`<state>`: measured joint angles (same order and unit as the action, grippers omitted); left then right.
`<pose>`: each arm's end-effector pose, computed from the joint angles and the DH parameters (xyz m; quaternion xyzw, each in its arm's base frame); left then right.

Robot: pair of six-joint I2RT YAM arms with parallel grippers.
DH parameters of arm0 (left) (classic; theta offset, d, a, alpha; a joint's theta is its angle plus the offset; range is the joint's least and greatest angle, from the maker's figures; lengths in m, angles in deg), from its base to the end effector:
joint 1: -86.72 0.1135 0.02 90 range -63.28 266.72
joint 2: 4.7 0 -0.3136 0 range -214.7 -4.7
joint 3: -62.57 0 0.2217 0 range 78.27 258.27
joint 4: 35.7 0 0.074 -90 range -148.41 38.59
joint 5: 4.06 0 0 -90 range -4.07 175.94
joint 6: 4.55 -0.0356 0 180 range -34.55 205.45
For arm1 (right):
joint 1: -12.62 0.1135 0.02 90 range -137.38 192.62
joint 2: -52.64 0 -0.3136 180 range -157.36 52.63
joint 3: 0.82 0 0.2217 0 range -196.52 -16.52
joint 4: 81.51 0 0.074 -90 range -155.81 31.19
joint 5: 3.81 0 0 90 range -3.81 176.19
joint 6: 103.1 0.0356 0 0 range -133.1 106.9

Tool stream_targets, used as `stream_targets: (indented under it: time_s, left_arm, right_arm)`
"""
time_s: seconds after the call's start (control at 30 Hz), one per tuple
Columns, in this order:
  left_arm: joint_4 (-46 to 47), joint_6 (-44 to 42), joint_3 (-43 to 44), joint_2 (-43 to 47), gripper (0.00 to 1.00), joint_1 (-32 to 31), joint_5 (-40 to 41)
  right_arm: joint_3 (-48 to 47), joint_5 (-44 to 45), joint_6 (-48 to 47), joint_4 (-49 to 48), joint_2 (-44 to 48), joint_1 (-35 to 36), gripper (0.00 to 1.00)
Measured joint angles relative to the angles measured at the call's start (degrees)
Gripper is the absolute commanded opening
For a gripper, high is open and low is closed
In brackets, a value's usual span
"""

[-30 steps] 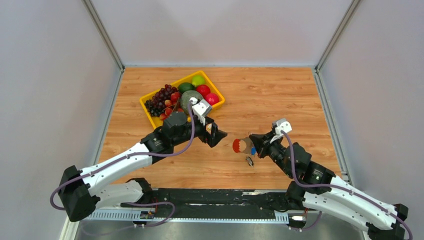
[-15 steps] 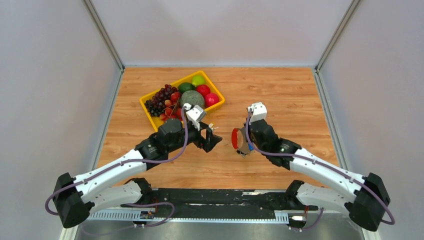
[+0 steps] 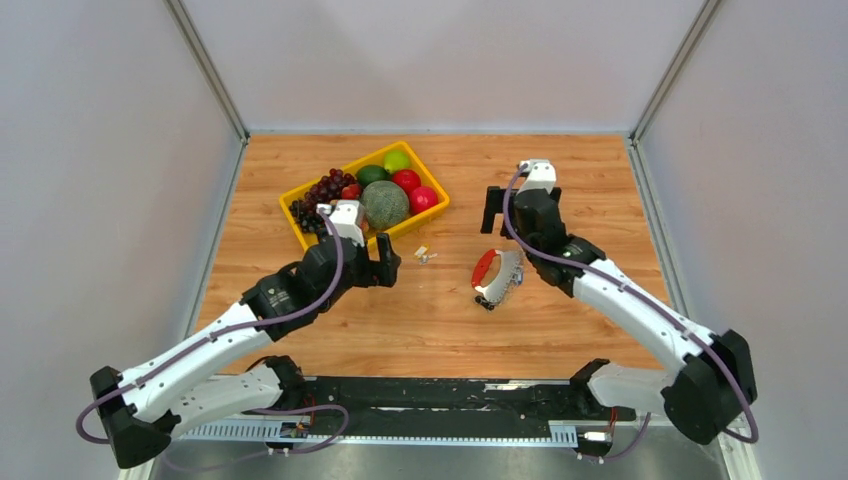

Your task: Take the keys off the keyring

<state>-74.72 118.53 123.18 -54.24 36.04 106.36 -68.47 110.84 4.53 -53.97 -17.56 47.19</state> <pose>0.0913 -0.0919 0.3444 0.0387 0.8474 -0.2255 0.4791 0.1956 0.1167 0.3454 -0.0193 0.8529 0.0485 0.5194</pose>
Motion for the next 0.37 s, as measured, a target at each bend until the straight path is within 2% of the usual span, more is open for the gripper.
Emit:
stream_targets:
  time_s: [0.2,0.37]
  left_arm:
    - [-15.0,4.2,15.2,1.2,1.0,0.0,17.1]
    - [-15.6,-1.3,24.6,7.6,1.0,0.1,27.5]
  right_arm:
    - [-5.8,-0.1,-1.8,3.9,13.5,0.0,1.0]
    - [-15.0,1.2,-4.8,3.8,23.1,0.0,1.0]
